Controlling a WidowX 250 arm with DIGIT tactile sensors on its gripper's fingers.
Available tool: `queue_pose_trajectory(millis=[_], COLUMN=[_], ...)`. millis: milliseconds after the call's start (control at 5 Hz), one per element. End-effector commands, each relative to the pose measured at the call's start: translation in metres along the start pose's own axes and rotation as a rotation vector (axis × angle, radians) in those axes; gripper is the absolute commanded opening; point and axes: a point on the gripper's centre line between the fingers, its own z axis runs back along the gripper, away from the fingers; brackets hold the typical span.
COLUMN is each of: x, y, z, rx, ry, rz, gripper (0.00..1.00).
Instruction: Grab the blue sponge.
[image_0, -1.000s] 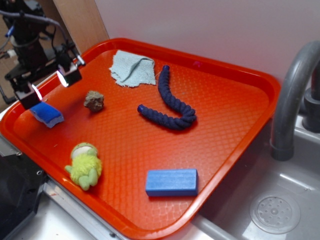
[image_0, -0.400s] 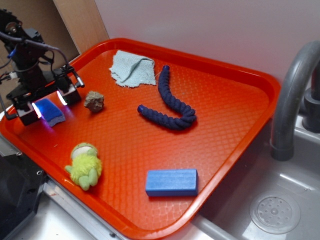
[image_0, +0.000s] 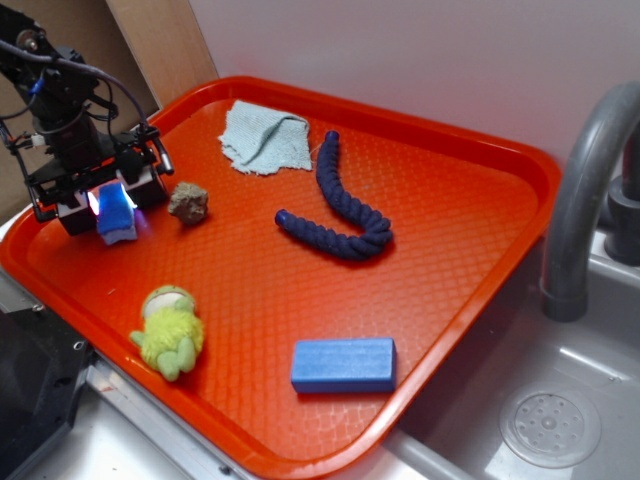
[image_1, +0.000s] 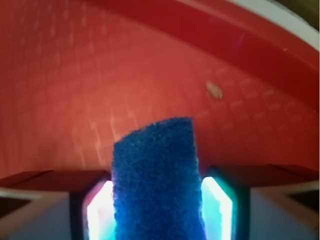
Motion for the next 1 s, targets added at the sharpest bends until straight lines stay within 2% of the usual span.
queue_pose_trajectory(millis=[0, 200, 400, 600, 800], x=[0.012, -0.008, -0.048, -0.074, -0.078], y=[-0.035, -0.062, -0.085, -0.09, -0.086], z=[0.09, 0.142, 0.181, 0.209, 0.222], rx=[0.004, -0.003, -0.038, -0.096, -0.151], ry=[-0.137, -0.108, -0.037, -0.006, 0.04], rz=[-0.467, -0.721, -0.972, -1.125, -1.17], gripper=[0.0, 0.0, 0.0, 0.0, 0.0])
